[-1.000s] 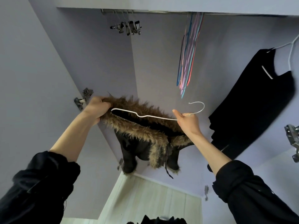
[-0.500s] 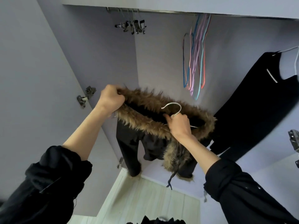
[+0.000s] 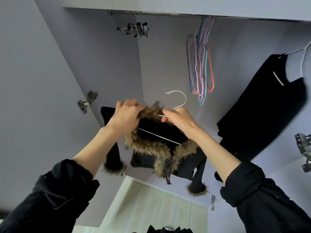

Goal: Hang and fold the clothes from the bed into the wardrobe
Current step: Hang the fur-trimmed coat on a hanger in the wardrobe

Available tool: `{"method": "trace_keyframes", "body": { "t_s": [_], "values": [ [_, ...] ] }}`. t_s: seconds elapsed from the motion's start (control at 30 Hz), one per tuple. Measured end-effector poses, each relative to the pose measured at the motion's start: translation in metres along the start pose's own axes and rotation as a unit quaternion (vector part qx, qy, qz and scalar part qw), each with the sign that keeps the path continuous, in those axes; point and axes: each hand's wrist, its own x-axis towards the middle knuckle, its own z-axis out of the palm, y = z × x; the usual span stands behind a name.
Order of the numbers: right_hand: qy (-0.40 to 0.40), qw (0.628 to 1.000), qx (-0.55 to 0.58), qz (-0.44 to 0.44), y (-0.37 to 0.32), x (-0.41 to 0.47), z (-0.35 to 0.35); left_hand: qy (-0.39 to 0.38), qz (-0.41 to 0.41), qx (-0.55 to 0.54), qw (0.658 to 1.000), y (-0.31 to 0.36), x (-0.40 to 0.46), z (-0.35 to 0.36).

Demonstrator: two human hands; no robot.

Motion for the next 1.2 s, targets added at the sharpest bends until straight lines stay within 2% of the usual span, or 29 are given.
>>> {"method": "trace_keyframes", "body": {
  "t_s": [0.07,0.13,0.2,0.27,0.37,0.4,0.57,0.67,0.73,0.8,0.83,0.87,0.93,1.0,1.07,1.13,1.2],
  "values": [
    [-0.037,0.999,0.005,-0.031,-0.002,-0.003,-0.006,0.010,0.004,-0.087,0.996,-0.004,0.000,-0.001],
    [-0.060,0.997,0.005,-0.043,0.001,-0.005,-0.015,0.023,0.003,-0.123,0.992,-0.008,0.000,-0.003],
    [-0.027,0.997,-0.068,-0.039,0.017,0.001,-0.026,0.038,0.003,-0.122,0.992,-0.012,-0.001,-0.004],
    [-0.022,0.988,-0.149,0.026,0.036,0.006,-0.036,0.053,0.002,-0.116,0.992,-0.014,-0.002,-0.005],
    [-0.111,0.973,-0.081,0.185,0.058,0.006,-0.033,0.070,-0.003,-0.104,0.992,-0.019,-0.006,-0.006],
    [-0.120,0.969,-0.065,0.207,0.063,0.006,-0.029,0.074,-0.005,-0.104,0.992,-0.021,-0.007,-0.007],
    [-0.064,0.979,-0.067,0.184,0.072,0.018,-0.008,0.072,-0.025,-0.107,0.991,-0.037,-0.017,-0.011],
    [0.000,0.975,0.050,0.218,0.070,0.023,-0.009,0.069,-0.050,-0.102,0.991,-0.047,-0.024,-0.012],
    [0.029,0.951,0.186,0.243,0.072,0.021,-0.014,0.061,-0.072,-0.087,0.992,-0.052,-0.027,-0.011],
    [0.052,0.911,0.318,0.256,0.076,0.017,-0.019,0.058,-0.094,-0.068,0.992,-0.056,-0.030,-0.010],
    [0.057,0.900,0.352,0.250,0.078,0.016,-0.021,0.062,-0.107,-0.061,0.990,-0.058,-0.031,-0.010],
    [0.053,0.905,0.352,0.234,0.080,0.014,-0.022,0.066,-0.121,-0.056,0.989,-0.059,-0.031,-0.010],
    [0.030,0.946,0.263,0.188,0.079,0.010,-0.023,0.082,-0.138,-0.049,0.986,-0.059,-0.030,-0.011],
    [-0.019,0.988,0.077,0.133,0.077,0.005,-0.021,0.118,-0.154,-0.077,0.978,-0.058,-0.027,-0.013],
    [-0.074,0.990,-0.074,0.094,0.080,0.001,-0.015,0.156,-0.178,-0.136,0.962,-0.055,-0.024,-0.015],
    [-0.097,0.986,-0.104,0.087,0.083,-0.002,-0.009,0.153,-0.190,-0.182,0.952,-0.051,-0.023,-0.016],
    [-0.068,0.993,-0.049,0.087,0.078,-0.002,-0.007,0.126,-0.178,-0.200,0.955,-0.049,-0.023,-0.015]
  ]
}}
